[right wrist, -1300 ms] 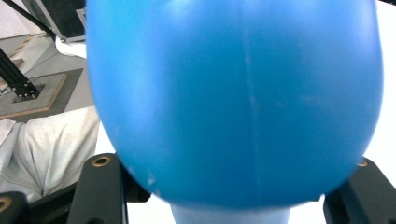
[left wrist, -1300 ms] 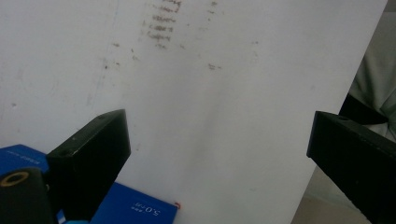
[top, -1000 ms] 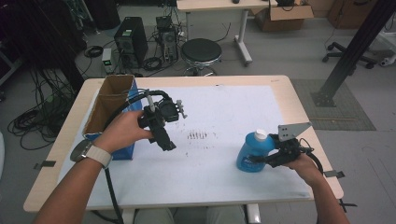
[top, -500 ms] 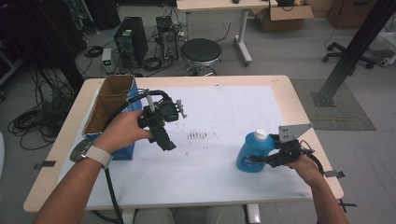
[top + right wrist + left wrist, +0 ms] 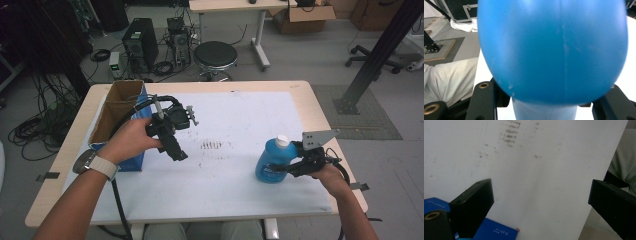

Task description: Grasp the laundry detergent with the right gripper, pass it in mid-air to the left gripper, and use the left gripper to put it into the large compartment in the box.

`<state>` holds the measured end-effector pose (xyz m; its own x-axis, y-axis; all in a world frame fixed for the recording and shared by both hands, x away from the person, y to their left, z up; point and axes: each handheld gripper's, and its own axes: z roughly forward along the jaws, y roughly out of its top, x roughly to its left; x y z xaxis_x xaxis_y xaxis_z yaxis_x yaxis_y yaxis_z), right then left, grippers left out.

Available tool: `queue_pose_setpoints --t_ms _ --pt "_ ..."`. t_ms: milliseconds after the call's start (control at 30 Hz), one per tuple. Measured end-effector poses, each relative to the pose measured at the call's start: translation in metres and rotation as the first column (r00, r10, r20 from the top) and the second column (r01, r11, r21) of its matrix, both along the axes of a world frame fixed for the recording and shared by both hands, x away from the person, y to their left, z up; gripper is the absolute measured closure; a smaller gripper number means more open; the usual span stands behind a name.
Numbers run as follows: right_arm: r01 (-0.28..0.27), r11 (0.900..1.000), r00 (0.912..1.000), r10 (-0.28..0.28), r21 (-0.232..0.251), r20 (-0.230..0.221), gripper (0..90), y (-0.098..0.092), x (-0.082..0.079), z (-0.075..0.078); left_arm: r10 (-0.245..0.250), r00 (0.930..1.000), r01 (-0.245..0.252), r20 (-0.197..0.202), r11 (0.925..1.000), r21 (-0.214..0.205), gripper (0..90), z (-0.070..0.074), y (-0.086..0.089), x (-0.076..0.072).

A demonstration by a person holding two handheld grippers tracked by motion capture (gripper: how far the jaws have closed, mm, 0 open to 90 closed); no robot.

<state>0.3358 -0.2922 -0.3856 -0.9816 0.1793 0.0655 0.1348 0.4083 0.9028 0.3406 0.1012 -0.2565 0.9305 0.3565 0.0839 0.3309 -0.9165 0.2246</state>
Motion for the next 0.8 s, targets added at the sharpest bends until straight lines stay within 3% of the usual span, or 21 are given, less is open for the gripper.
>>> queue_pose_setpoints --t_ms 333,800 --pt "-0.005 1.0 1.0 0.005 0.0 0.007 43.8 0.002 -0.004 0.021 -0.022 0.9998 0.022 0.003 0.9998 0.001 6.9 0.009 -0.007 -0.006" --pt "0.013 0.9999 0.9998 -0.013 -0.001 -0.014 43.6 0.011 -0.007 0.046 -0.085 0.9962 0.085 0.014 0.9964 0.0 6.8 0.039 -0.024 -0.011"
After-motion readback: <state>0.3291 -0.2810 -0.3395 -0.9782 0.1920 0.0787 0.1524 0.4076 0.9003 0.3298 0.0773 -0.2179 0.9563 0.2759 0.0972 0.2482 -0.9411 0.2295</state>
